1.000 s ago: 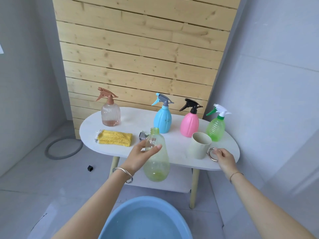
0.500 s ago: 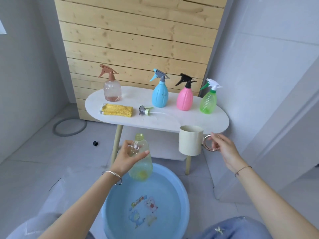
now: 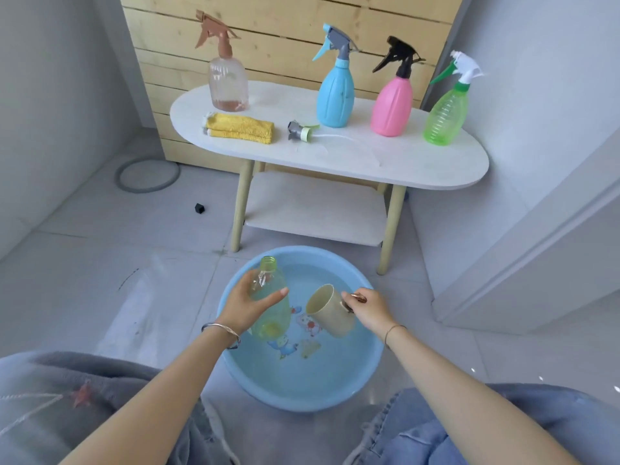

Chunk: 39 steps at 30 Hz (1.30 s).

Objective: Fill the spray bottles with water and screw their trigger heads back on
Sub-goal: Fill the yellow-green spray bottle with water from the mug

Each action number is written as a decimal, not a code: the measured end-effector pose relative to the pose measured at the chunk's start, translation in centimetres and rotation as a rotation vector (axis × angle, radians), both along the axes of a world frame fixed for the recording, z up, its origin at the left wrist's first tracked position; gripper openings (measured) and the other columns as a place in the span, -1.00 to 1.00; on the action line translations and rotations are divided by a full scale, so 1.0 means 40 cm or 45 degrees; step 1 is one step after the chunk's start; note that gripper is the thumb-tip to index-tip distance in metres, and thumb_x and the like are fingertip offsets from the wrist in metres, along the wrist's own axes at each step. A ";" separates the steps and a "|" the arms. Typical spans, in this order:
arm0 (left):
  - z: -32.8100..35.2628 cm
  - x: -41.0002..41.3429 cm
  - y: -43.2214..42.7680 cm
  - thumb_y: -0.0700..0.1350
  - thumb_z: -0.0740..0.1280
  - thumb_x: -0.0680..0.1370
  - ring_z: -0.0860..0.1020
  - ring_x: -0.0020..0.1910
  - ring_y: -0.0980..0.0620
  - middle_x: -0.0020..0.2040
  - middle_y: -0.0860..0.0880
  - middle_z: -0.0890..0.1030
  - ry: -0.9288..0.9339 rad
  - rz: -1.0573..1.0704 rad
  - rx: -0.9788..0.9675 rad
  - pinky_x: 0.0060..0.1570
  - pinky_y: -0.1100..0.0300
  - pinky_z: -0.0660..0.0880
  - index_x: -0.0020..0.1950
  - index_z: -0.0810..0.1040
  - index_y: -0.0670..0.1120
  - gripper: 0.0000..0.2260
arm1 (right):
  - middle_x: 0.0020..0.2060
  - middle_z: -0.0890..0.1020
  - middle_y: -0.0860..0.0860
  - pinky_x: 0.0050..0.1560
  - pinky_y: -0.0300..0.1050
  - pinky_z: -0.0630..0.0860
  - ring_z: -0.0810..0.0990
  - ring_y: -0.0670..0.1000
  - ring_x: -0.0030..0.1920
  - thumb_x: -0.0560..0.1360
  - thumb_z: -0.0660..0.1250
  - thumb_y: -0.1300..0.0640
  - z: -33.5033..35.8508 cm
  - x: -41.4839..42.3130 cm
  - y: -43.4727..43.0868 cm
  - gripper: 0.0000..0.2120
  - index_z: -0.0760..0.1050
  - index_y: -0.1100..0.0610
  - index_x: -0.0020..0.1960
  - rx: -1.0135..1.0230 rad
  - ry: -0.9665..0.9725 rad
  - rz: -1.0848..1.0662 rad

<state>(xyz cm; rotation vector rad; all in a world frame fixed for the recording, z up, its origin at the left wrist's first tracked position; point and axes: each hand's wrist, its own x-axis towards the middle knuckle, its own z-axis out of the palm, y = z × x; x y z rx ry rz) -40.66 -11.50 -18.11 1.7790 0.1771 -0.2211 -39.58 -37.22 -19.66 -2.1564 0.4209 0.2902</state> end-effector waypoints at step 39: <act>-0.049 0.043 0.023 0.30 0.50 0.24 0.52 0.20 0.14 0.15 0.11 0.58 -0.063 0.117 -0.029 0.25 0.02 0.47 0.17 0.48 0.12 -0.42 | -0.33 0.32 0.06 -0.32 -0.14 0.16 0.27 0.00 -0.25 0.44 0.39 0.06 -0.119 -0.008 0.018 -0.80 0.47 0.17 -0.24 0.400 -0.017 -0.240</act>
